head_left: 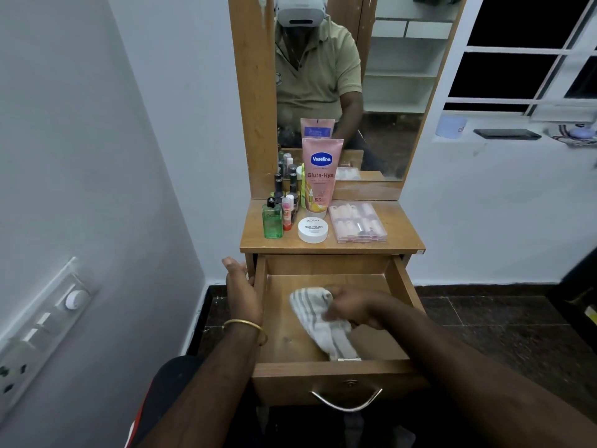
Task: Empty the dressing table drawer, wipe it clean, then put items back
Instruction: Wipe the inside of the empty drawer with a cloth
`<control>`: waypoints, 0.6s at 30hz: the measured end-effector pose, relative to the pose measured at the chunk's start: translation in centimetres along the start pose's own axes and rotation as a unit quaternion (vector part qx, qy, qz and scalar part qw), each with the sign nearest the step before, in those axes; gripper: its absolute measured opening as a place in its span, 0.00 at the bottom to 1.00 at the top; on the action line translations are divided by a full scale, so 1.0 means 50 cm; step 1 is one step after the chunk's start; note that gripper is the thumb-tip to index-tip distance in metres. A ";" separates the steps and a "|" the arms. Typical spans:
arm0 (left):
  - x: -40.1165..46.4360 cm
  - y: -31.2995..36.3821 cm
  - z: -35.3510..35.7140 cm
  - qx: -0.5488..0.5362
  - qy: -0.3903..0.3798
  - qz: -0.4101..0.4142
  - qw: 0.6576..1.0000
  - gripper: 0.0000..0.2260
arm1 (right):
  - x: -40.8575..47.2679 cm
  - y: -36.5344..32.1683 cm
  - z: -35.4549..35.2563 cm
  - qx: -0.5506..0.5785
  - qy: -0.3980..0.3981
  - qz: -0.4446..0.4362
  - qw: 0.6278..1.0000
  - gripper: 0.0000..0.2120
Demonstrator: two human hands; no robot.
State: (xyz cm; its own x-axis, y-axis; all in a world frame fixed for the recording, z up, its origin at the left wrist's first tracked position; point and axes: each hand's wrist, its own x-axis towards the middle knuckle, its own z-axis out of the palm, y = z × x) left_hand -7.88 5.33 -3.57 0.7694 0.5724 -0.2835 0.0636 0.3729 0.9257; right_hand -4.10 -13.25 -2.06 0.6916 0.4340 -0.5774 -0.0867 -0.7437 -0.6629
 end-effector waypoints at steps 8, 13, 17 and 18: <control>0.004 -0.002 0.002 -0.030 -0.018 -0.002 0.999 0.27 | 0.138 -0.102 0.089 0.130 0.101 -0.003 0.986 0.11; 0.016 -0.015 0.001 -0.030 -0.020 -0.017 0.999 0.38 | 0.159 -0.108 0.124 -0.185 0.154 -0.098 0.966 0.09; 0.026 -0.026 -0.003 -0.003 -0.011 -0.001 1.000 0.38 | 0.120 -0.107 0.134 -0.286 0.090 -0.111 0.948 0.13; 0.029 -0.028 -0.003 0.001 -0.007 0.002 1.000 0.37 | 0.107 -0.107 0.134 -0.302 0.055 -0.120 0.944 0.11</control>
State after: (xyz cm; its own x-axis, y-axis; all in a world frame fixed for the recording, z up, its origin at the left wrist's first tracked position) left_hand -6.94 5.74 -5.34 0.7783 0.5636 -0.2766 0.0616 0.3700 0.9270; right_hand -4.74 -3.51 -4.80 0.7128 0.5963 -0.3692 0.4837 -0.7992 -0.3569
